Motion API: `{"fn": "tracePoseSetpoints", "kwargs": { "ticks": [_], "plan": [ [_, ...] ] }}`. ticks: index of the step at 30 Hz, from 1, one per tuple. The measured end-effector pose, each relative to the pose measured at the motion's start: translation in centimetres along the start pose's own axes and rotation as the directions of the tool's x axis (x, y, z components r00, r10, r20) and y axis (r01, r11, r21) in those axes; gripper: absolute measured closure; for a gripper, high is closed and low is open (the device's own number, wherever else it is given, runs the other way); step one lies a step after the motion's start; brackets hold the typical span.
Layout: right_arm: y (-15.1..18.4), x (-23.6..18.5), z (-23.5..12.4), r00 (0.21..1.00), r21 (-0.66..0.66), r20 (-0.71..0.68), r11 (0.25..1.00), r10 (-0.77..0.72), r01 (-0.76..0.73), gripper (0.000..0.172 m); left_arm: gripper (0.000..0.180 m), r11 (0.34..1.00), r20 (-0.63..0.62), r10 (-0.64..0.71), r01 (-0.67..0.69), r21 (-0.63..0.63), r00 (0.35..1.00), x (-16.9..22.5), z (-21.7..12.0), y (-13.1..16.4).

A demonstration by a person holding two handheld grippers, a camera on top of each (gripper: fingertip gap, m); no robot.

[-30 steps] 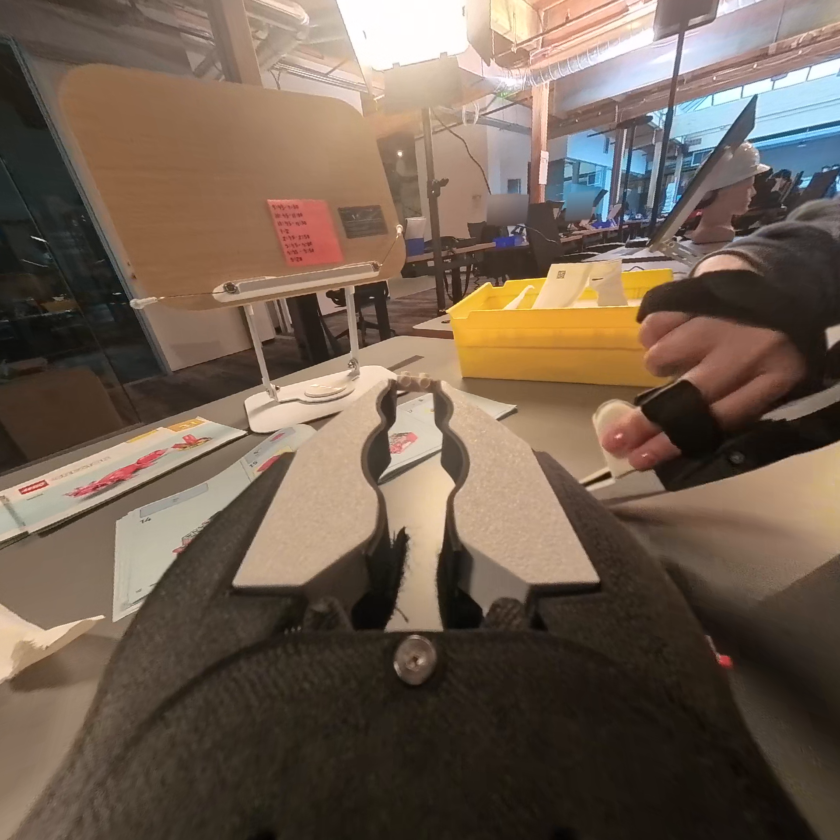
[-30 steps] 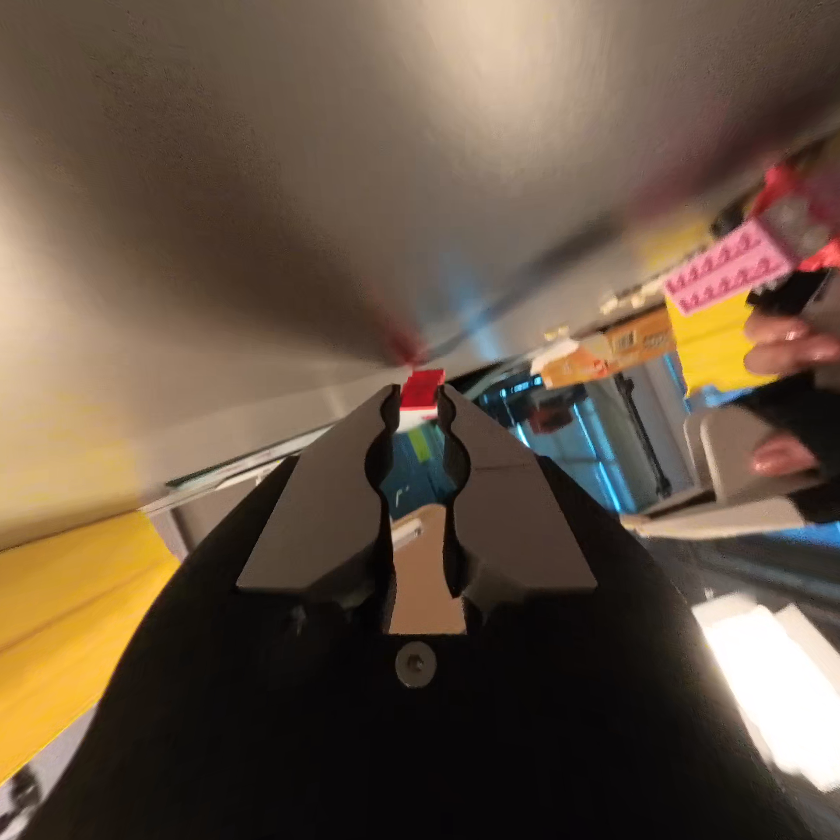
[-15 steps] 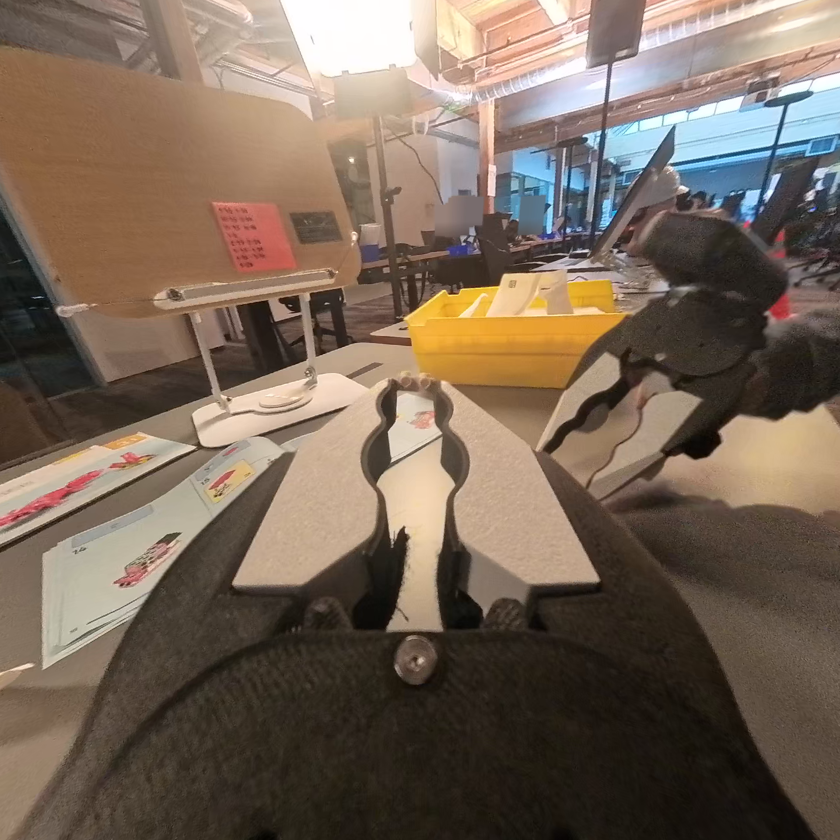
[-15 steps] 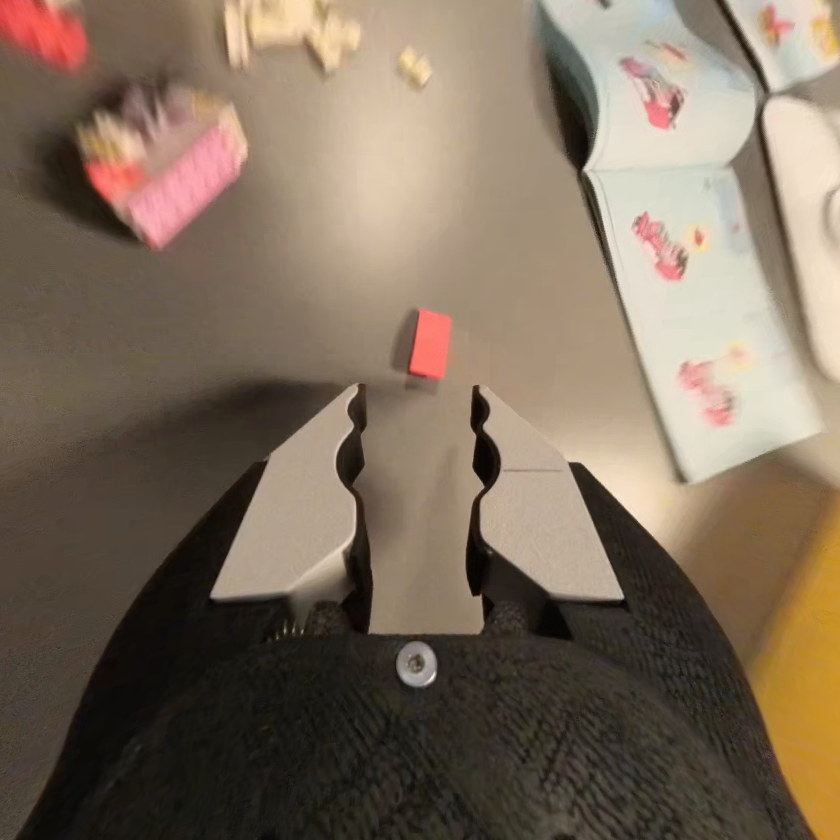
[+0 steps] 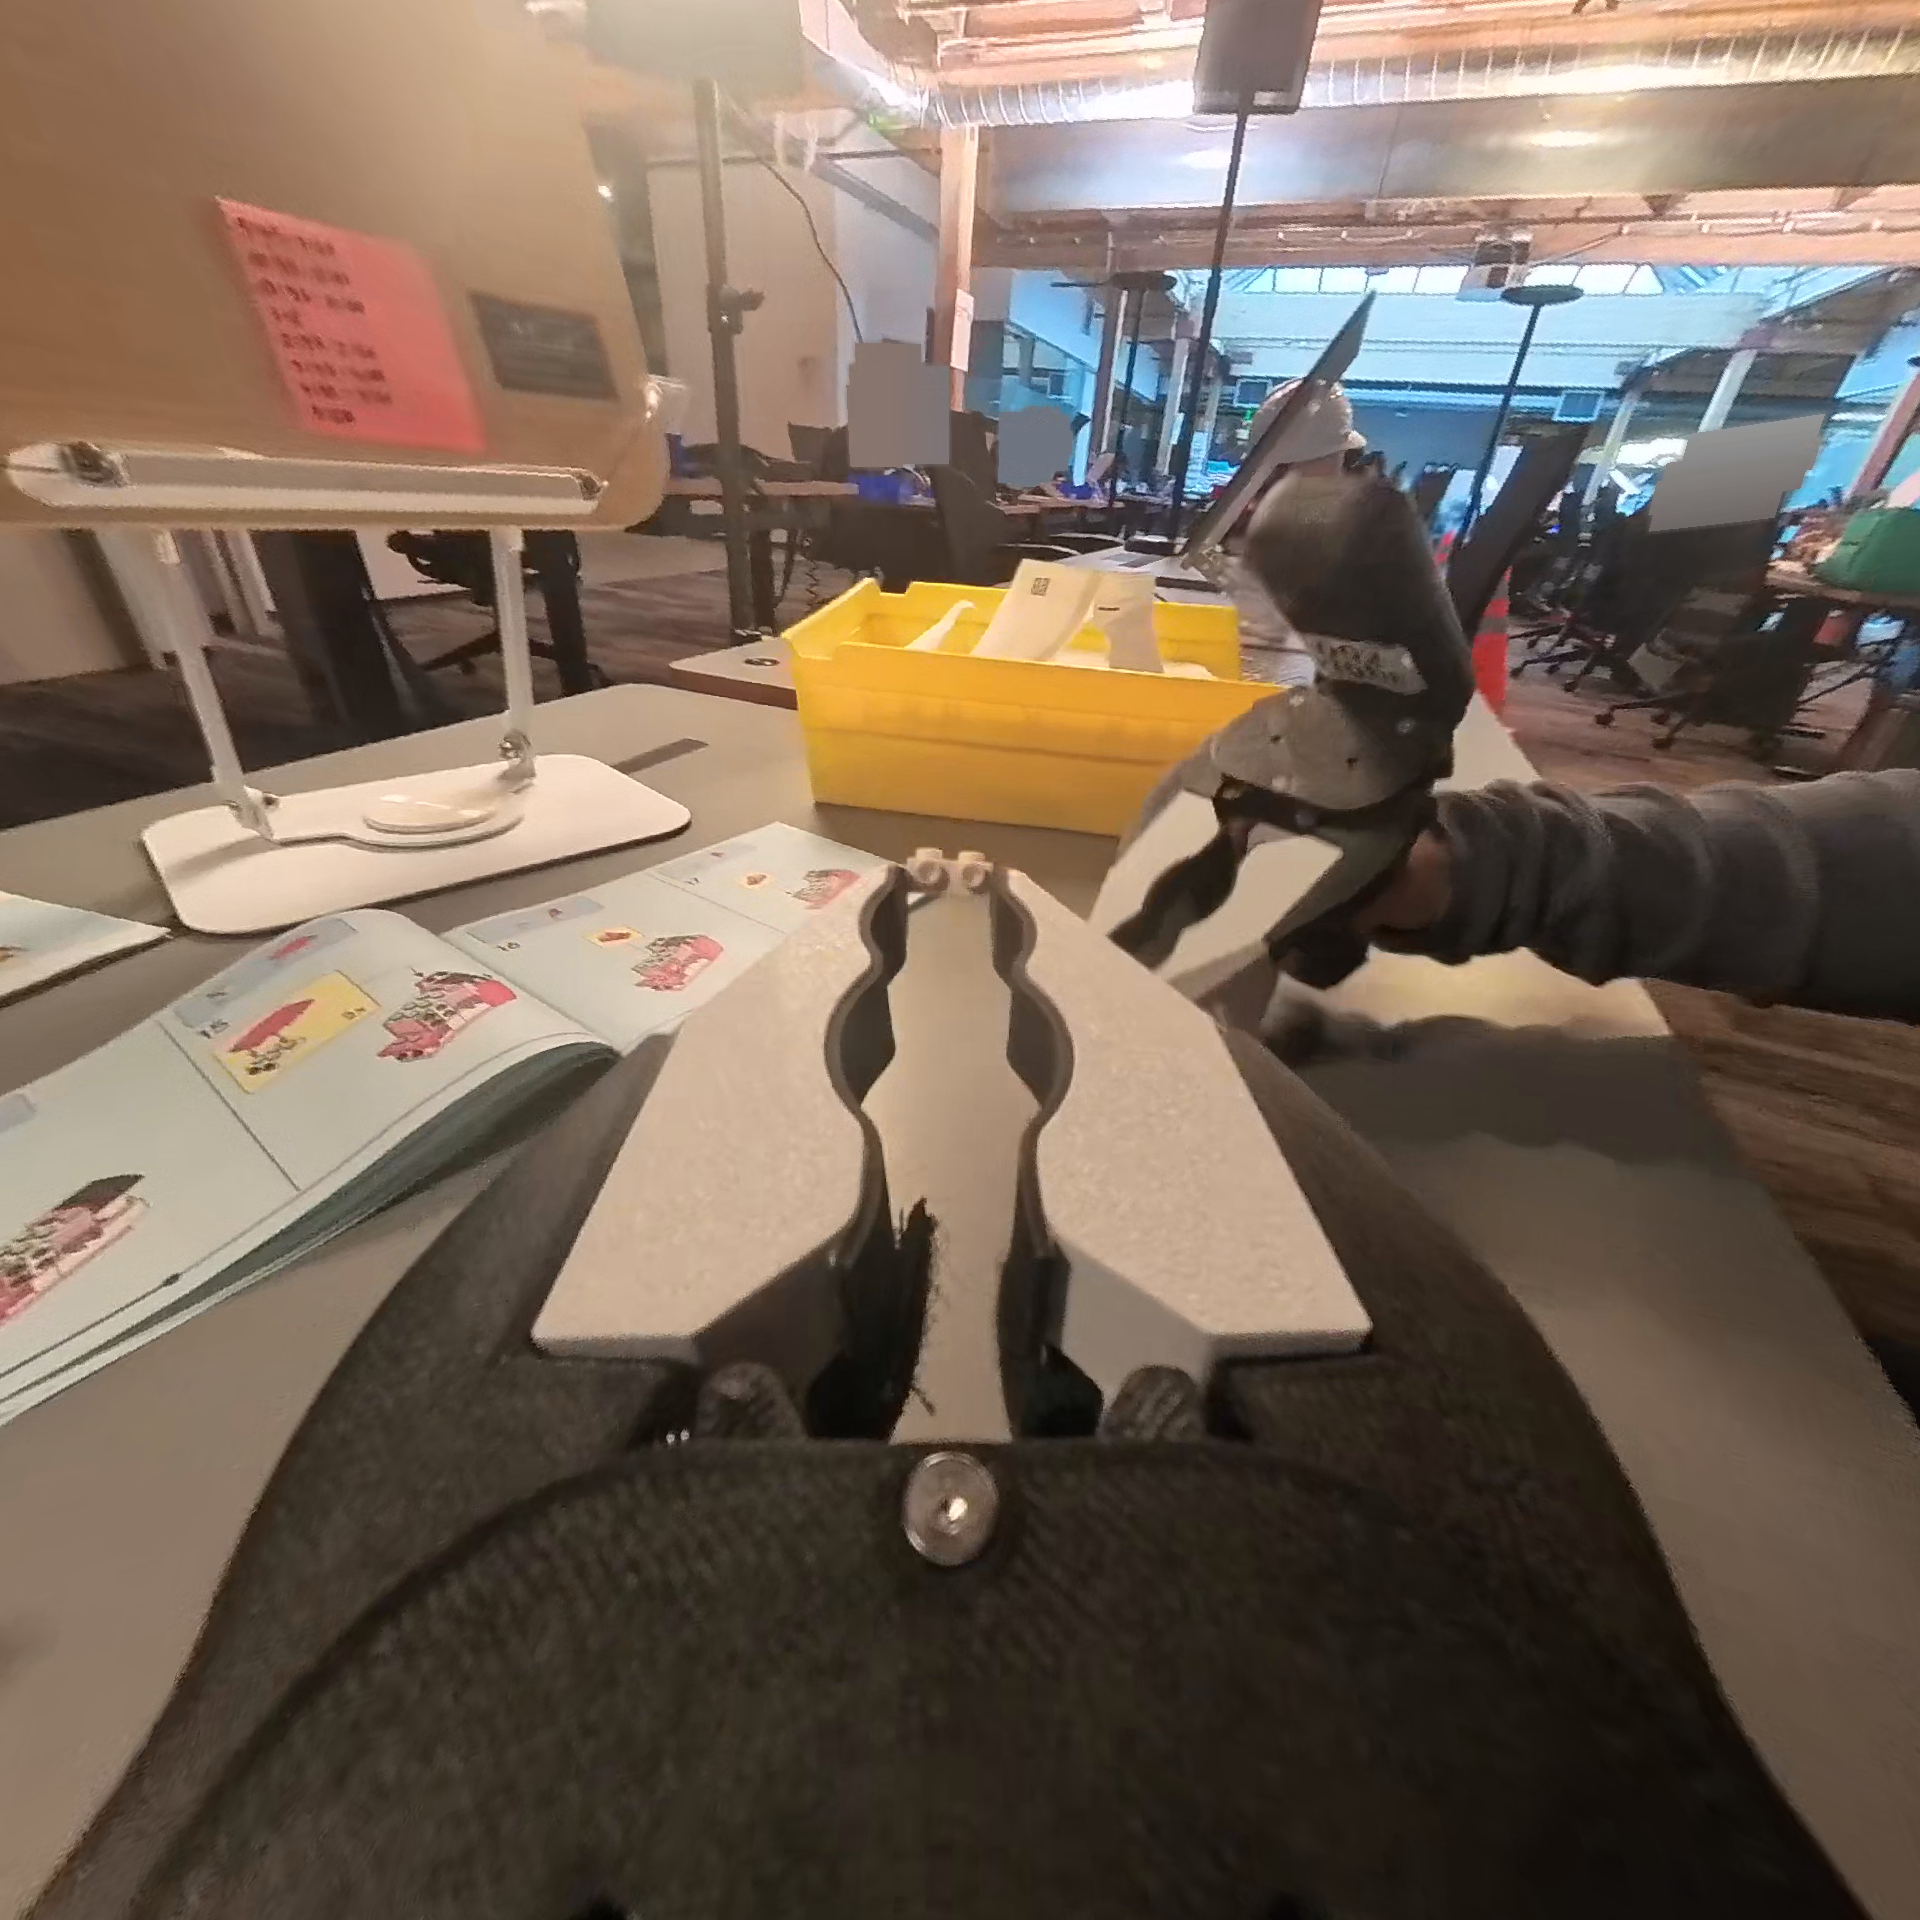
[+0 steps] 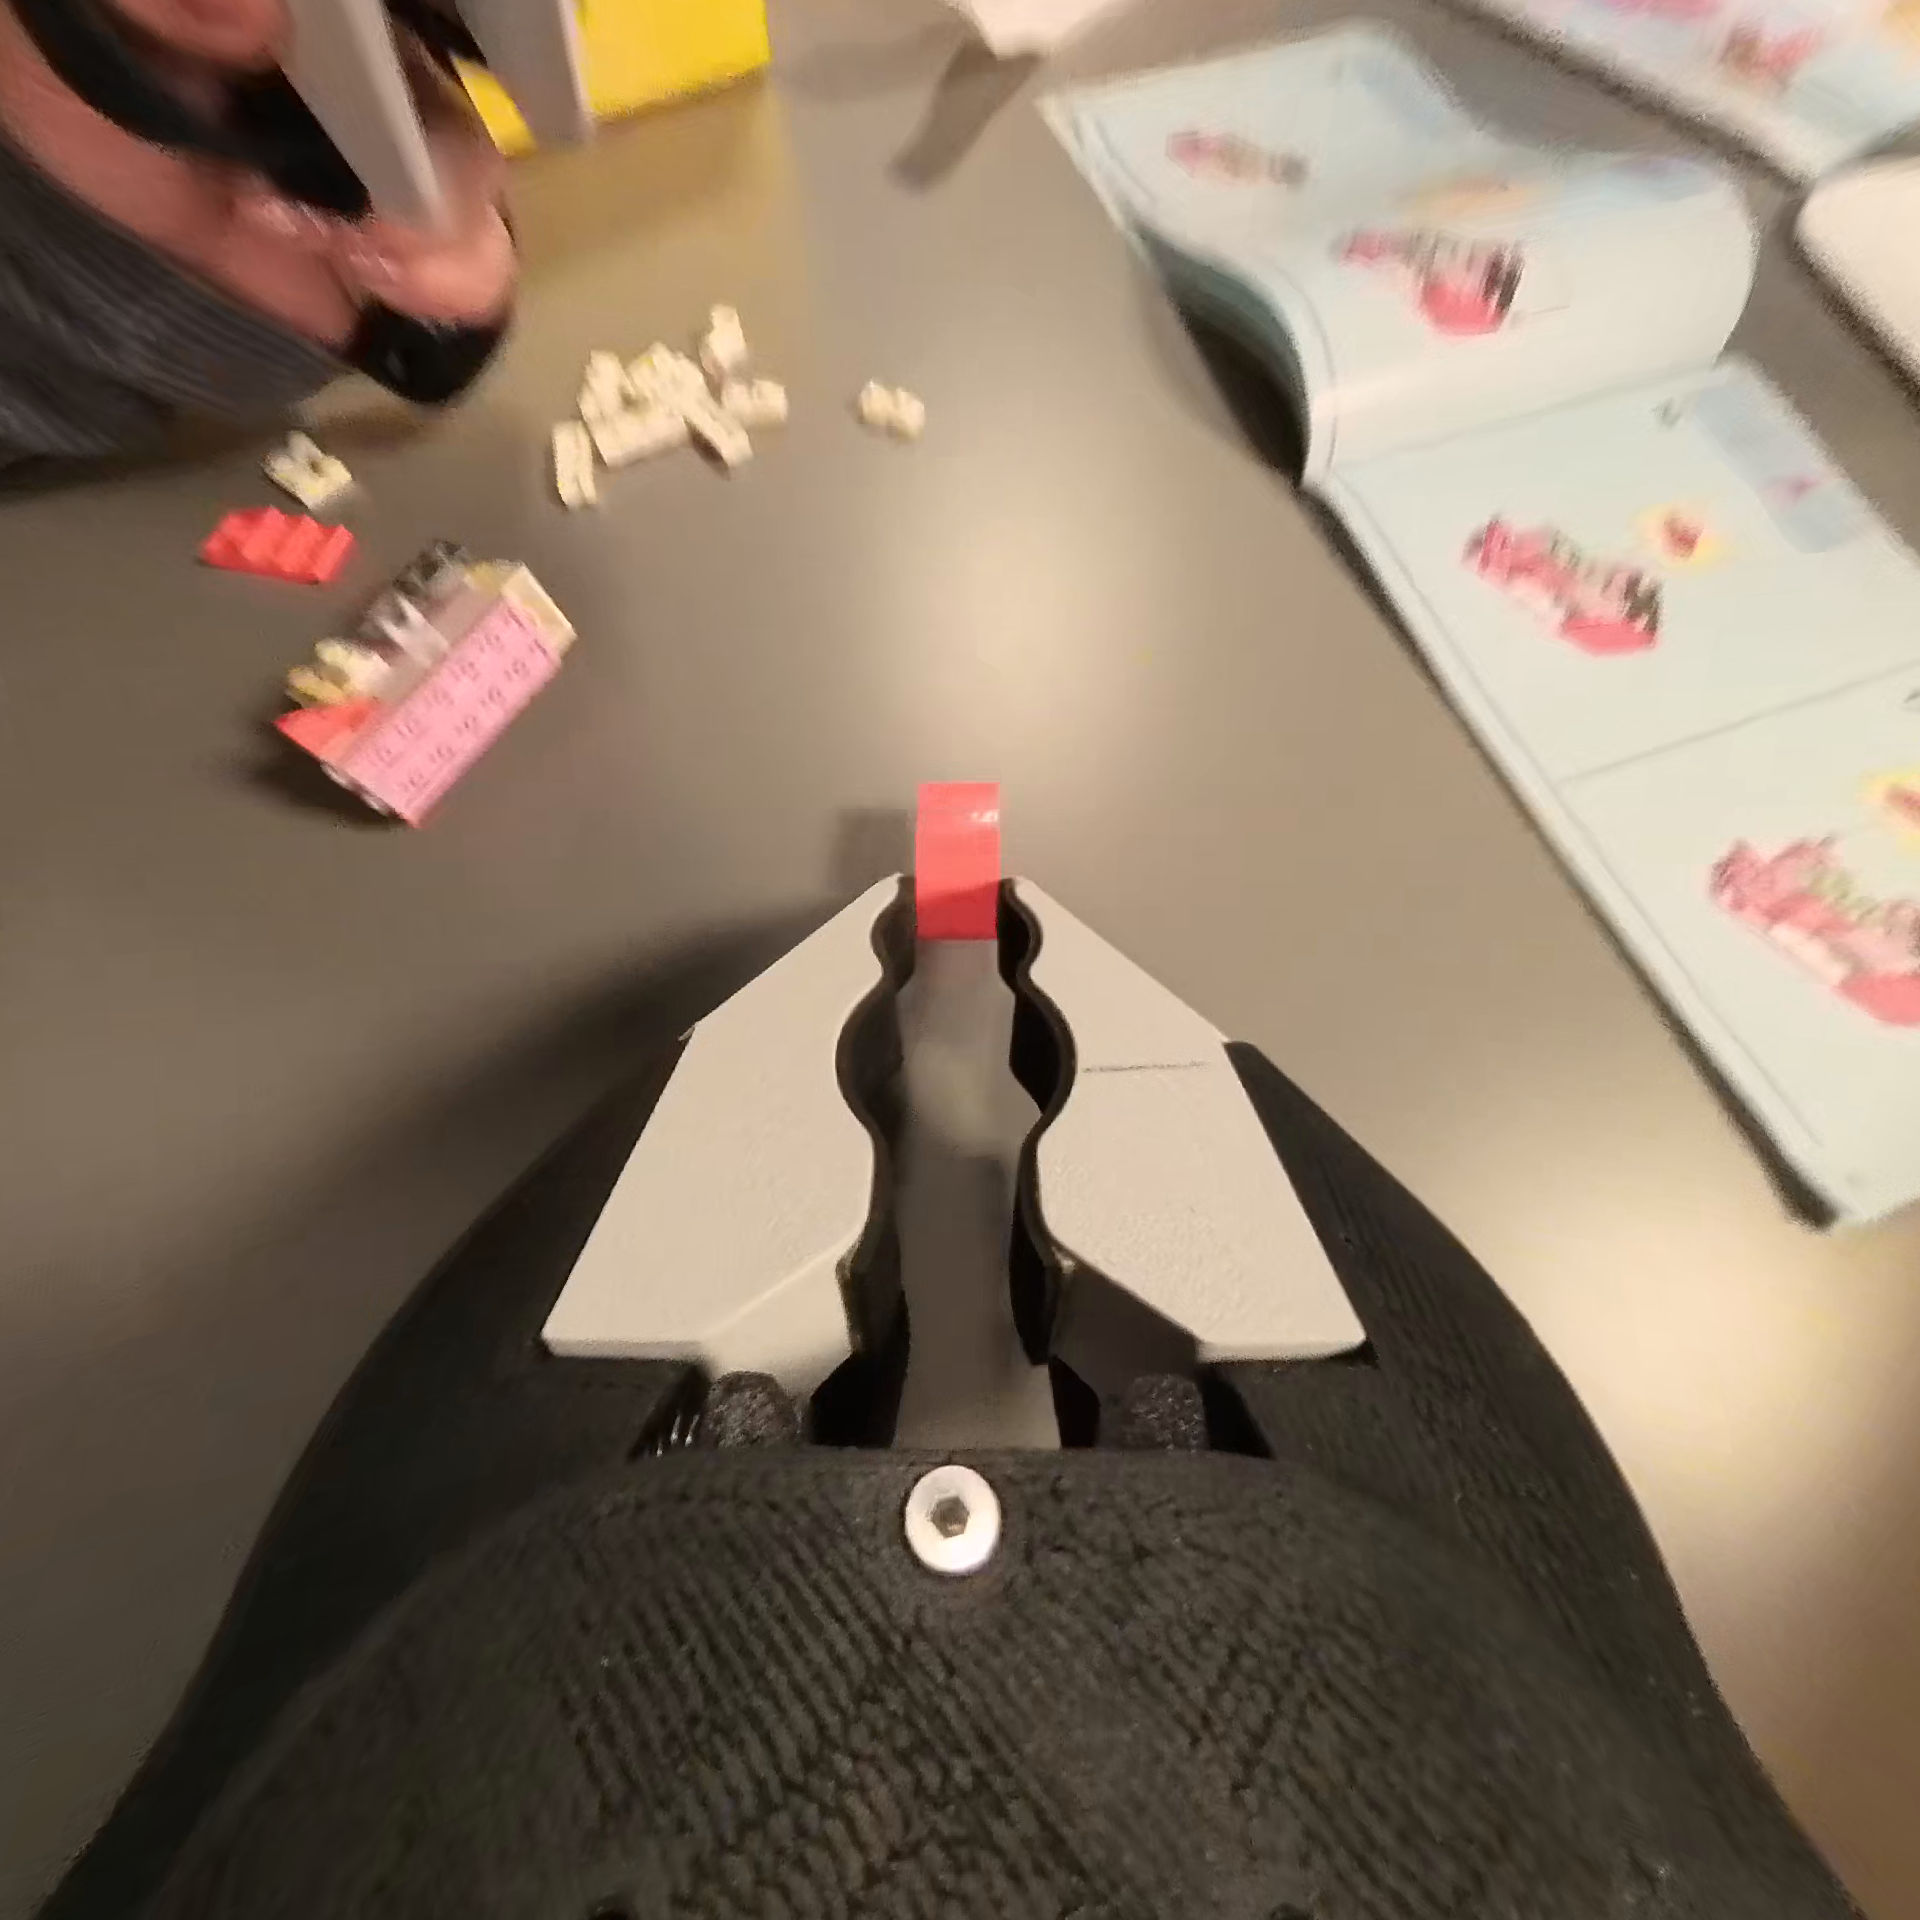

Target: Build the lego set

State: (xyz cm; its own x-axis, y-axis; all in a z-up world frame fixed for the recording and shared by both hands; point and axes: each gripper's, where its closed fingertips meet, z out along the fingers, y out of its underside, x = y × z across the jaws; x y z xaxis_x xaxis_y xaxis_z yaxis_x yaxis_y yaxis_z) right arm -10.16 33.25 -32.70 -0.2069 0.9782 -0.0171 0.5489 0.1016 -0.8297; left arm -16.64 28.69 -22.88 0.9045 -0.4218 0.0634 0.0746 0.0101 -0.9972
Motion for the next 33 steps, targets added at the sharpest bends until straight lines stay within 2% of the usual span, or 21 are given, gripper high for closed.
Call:
{"fn": "tracePoseSetpoints", "kwargs": {
  "ticks": [2, 5, 9, 14, 20, 27, 33],
  "plan": [
    [-4.1, -0.9, -1.2, 0.998, 0.136, 0.066, 0.991, -0.022, 0.013, 0.158, 0.166, 0.998, -0.048, -0.040, 0.042, 0.036, 0.998, 0.3, -0.2, -0.5],
    [-10.6, -2.9, -3.7, 0.974, 0.320, 0.184, 0.945, -0.129, 0.065, 0.158, 0.166, 0.983, -0.183, -0.107, 0.131, 0.125, 0.977, 1.6, -0.9, -2.1],
    [-14.3, -5.4, -4.2, 0.913, 0.346, 0.325, 0.930, -0.246, 0.127, 0.159, 0.166, 0.960, -0.305, -0.167, 0.226, 0.167, 0.937, 2.6, -1.6, -3.2],
    [-14.5, -5.8, -2.5, 0.888, 0.296, 0.385, 0.945, -0.251, 0.139, 0.158, 0.166, 0.950, -0.333, -0.192, 0.261, 0.174, 0.923, 2.6, -1.8, -3.5],
    [-14.8, -6.1, -2.1, 0.850, 0.177, 0.475, 0.971, -0.228, 0.161, 0.158, 0.166, 0.940, -0.336, -0.199, 0.276, 0.201, 0.921, 2.4, -2.1, -3.9],
    [-15.1, -6.0, -1.9, 0.848, 0.060, 0.456, 0.960, -0.271, 0.275, 0.158, 0.166, 0.937, -0.322, -0.193, 0.272, 0.219, 0.927, 2.1, -2.3, -4.3],
    [-15.0, -6.0, -1.9, 0.852, 0.029, 0.452, 0.959, -0.263, 0.281, 0.158, 0.166, 0.937, -0.326, -0.193, 0.272, 0.219, 0.925, 2.2, -2.3, -4.3]
  ]
}}
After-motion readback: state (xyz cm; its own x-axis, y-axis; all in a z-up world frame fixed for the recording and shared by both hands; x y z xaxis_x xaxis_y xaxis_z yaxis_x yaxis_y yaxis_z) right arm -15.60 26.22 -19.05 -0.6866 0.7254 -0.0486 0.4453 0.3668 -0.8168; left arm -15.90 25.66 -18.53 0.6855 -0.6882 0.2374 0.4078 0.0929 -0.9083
